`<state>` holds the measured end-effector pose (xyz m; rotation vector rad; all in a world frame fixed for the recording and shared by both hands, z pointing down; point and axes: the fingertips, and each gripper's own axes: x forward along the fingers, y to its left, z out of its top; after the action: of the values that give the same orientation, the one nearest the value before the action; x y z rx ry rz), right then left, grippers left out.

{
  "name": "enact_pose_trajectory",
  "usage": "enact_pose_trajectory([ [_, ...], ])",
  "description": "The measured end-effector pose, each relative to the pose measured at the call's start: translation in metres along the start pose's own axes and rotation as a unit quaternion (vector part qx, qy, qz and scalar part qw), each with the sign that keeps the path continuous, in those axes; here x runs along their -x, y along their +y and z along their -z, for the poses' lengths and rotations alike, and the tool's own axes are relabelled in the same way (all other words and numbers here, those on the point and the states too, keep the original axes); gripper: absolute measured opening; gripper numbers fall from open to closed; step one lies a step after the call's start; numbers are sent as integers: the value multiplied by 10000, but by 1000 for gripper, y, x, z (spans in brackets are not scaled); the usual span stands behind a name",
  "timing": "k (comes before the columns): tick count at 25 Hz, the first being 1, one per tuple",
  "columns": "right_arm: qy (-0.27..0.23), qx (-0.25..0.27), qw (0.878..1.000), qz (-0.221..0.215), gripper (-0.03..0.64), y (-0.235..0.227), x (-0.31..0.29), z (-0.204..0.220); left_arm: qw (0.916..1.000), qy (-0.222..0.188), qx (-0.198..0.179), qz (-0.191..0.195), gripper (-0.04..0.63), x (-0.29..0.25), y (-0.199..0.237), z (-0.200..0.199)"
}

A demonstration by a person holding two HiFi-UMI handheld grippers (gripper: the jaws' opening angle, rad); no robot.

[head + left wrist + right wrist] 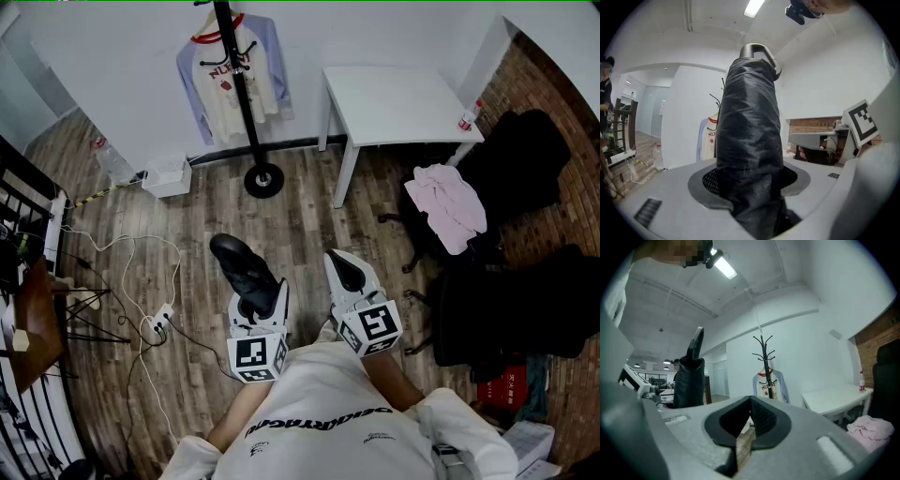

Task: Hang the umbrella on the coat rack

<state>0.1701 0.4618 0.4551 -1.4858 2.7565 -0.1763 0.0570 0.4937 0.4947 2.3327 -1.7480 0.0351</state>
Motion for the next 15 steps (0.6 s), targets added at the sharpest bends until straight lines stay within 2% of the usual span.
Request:
enact_pose_trajectory([
  [4,47,-155,9998,-131,-2,-12,3,3,10000,-1,-27,-54,255,-4,-14,-2],
  [15,79,-137,9994,-320,-2,-74,-8,20,9988,-177,-354,-304,255,-52,-37,0],
])
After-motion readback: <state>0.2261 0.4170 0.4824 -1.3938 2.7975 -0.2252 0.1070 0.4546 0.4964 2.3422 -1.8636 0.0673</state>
